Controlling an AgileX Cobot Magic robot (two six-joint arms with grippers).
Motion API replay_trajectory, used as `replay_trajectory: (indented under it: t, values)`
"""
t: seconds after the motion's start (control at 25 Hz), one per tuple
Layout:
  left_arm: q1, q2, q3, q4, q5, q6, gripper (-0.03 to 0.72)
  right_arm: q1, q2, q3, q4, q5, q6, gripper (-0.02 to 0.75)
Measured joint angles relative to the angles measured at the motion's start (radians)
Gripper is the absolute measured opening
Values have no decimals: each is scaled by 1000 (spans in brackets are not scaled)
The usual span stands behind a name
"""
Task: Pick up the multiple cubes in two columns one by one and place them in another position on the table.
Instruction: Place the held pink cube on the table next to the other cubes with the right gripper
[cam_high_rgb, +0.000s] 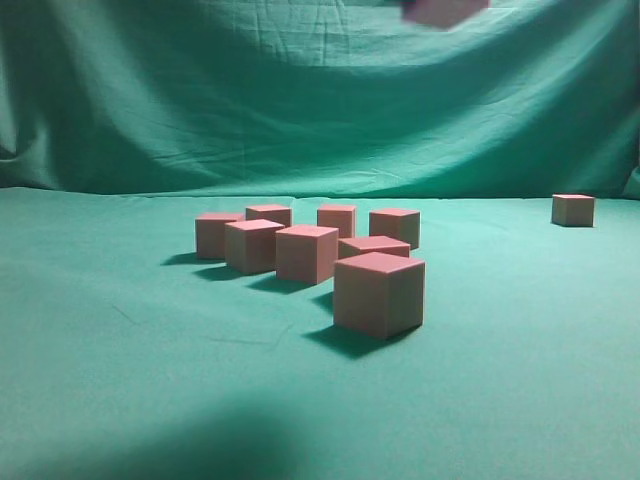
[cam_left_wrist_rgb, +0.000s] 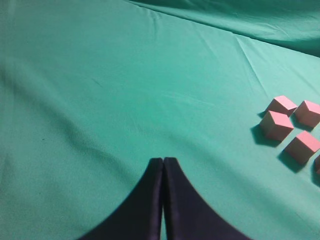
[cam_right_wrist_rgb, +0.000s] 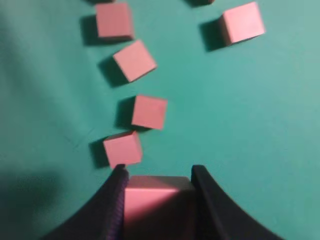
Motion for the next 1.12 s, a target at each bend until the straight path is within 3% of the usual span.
replay_trajectory:
  t: [0.2, 0.4, 0.8, 1.12]
  values:
    - [0, 0, 0, 0, 0, 0, 0, 149, 2, 124, 19, -123, -47, 262]
    - [0, 0, 0, 0, 0, 0, 0, 249, 66, 134, 83, -148, -176, 262]
    - [0, 0, 0, 0, 0, 0, 0, 268, 196, 134, 98, -214, -374, 262]
    - [0, 0, 0, 0, 0, 0, 0, 268, 247, 134, 80, -349, -408, 262]
